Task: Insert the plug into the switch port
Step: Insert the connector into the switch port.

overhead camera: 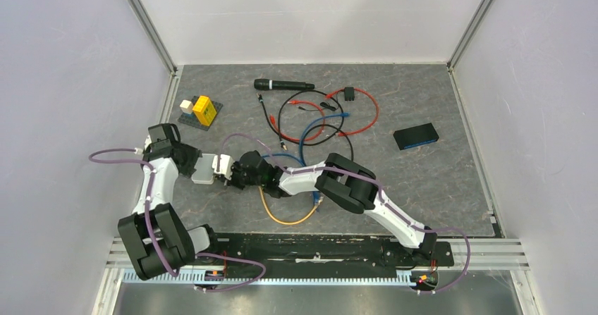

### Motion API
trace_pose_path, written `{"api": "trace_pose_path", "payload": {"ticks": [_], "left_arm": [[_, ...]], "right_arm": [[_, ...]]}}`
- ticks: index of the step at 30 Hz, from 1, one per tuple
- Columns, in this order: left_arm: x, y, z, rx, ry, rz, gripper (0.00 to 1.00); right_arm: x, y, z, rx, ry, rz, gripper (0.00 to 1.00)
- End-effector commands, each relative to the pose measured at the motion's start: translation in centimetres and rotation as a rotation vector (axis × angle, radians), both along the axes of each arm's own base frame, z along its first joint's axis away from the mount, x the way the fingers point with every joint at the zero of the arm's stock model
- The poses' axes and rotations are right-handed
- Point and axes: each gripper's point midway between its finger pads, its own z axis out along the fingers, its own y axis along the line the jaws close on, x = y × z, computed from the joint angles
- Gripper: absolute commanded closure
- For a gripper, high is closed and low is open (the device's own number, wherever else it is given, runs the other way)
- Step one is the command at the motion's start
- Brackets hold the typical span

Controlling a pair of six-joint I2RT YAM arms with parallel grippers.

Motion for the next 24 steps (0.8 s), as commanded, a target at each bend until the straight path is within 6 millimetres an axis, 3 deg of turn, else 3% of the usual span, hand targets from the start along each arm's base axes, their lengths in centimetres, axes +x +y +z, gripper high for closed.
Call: {"api": "trace_pose_path", "payload": {"ticks": [1, 6, 8, 10, 13, 15, 16, 17, 19, 24], "left_arm": [[1.2, 0.2, 2.6, 0.016, -0.129, 0.034, 0.44], [1.5, 0.5, 3.2, 0.039, -0.134, 0.005, 0.42], [1.6, 0.4, 3.0, 0.036, -0.127, 0.005, 0.36], [2.0, -0.4, 3.1, -0.006, -0.154, -0.021, 0.34], [2.8, -1.2, 3.6, -0.045, -0.191, -0.054, 0.33], [3.4, -1.7, 4.1, -0.061, -0.213, -0.091, 0.32], [3.6, -1.9, 4.2, -0.069, -0.218, -0.108, 0.32], [3.7, -2.0, 4.1, -0.07, -0.217, -0.116, 0.32], [3.5, -1.8, 3.5, -0.066, -0.192, -0.111, 0.32], [2.2, -0.2, 0.8, -0.016, -0.073, -0.036, 0.34]], "right_arm": [[-1.7, 2.4, 3.9, 0.077, 0.007, 0.032, 1.0], [-2.0, 4.2, 4.3, 0.105, 0.015, 0.026, 0.96], [-1.7, 4.3, 4.9, 0.117, -0.002, 0.017, 0.87], [-0.9, 4.0, 6.0, 0.11, -0.059, 0.002, 0.73], [0.8, 2.7, 8.8, 0.102, -0.114, -0.034, 0.57], [1.3, 0.5, 10.3, 0.108, -0.11, -0.04, 0.5], [1.4, -0.7, 12.0, 0.131, -0.116, -0.045, 0.48], [1.2, -2.6, 11.8, 0.12, -0.108, -0.057, 0.46], [2.0, -6.3, 13.9, 0.148, -0.102, -0.132, 0.44], [5.1, -13.7, 16.1, 0.169, 0.013, -0.339, 0.44]]}}
